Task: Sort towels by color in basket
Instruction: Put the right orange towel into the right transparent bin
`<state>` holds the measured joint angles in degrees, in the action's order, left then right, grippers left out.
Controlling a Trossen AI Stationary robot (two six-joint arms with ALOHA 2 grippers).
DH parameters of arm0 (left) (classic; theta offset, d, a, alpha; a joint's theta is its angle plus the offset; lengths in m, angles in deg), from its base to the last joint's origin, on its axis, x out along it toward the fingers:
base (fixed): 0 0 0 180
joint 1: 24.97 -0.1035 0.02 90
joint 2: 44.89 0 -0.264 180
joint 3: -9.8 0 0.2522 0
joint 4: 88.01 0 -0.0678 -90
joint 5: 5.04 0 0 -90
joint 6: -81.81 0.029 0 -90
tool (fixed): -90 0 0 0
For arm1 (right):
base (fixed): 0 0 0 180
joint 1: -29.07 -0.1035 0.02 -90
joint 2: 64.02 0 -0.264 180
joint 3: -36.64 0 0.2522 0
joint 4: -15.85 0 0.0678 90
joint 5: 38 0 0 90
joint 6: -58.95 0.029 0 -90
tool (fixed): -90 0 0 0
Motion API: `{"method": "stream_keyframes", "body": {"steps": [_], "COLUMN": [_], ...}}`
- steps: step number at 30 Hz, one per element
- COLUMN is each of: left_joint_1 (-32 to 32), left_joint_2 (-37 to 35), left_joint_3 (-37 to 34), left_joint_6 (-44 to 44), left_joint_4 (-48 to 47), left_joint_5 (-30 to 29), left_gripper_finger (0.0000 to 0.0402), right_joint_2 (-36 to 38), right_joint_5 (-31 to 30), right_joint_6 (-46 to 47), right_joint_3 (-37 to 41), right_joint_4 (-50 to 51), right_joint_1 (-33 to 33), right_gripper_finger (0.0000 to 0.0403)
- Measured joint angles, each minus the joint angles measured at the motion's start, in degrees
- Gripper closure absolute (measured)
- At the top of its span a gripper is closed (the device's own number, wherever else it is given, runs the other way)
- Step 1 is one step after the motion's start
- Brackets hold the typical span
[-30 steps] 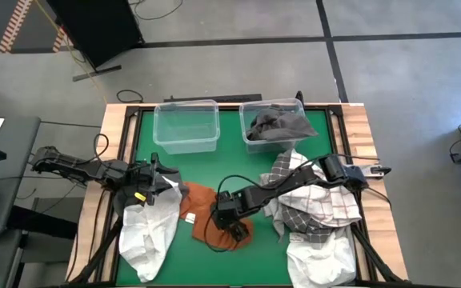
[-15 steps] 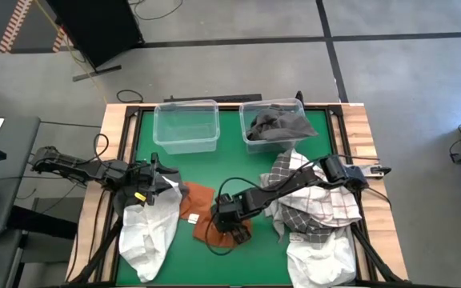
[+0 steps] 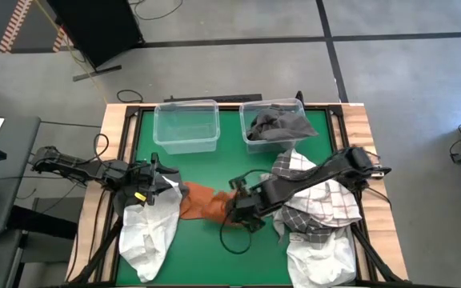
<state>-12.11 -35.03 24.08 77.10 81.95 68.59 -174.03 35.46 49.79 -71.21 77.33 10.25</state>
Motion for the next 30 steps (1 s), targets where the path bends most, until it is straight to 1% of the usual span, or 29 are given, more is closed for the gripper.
{"method": "stream_keyframes", "body": {"steps": [2, 8, 14, 16, 22, 26, 28, 30], "left_joint_1": [0.0, 0.0, 0.0, 0.0, 0.0, 0.0, 0.0, 0.0], "left_joint_2": [0.0, 0.0, 0.0, 0.0, 0.0, 0.0, 0.0, 0.0], "left_joint_3": [0.0, 0.0, 0.0, 0.0, 0.0, 0.0, 0.0, 0.0], "left_joint_6": [0.0, 0.0, 0.0, 0.0, 0.0, 0.0, 0.0, 0.0], "left_joint_4": [0.0, 0.0, 0.0, 0.0, 0.0, 0.0, 0.0, 0.0], "left_joint_5": [0.0, 0.0, 0.0, 0.0, 0.0, 0.0, 0.0, 0.0], "left_gripper_finger": [0.0187, 0.0187, 0.0187, 0.0187, 0.0187, 0.0187, 0.0187, 0.0187], "right_joint_2": [3.9, 14.2, 22.6, 24.2, 26.9, 26.0, 24.8, 22.9], "right_joint_5": [-3.4, -17.5, -28.0, -30.2, -29.1, -23.1, -20.1, -18.5], "right_joint_6": [0.4, 0.7, 0.3, 0.3, 6.3, 11.0, 11.2, 10.5], "right_joint_3": [0.0, 0.0, -0.1, -0.1, -0.1, -0.1, -0.1, -0.1], "right_joint_4": [1.1, 3.7, 4.8, 6.0, 12.6, 16.5, 16.8, 16.4], "right_joint_1": [0.0, 1.3, 5.6, 7.8, 18.2, 26.5, 30.0, 33.0], "right_gripper_finger": [0.0352, 0.0352, 0.0352, 0.0352, 0.0352, 0.0352, 0.0352, 0.0352]}}
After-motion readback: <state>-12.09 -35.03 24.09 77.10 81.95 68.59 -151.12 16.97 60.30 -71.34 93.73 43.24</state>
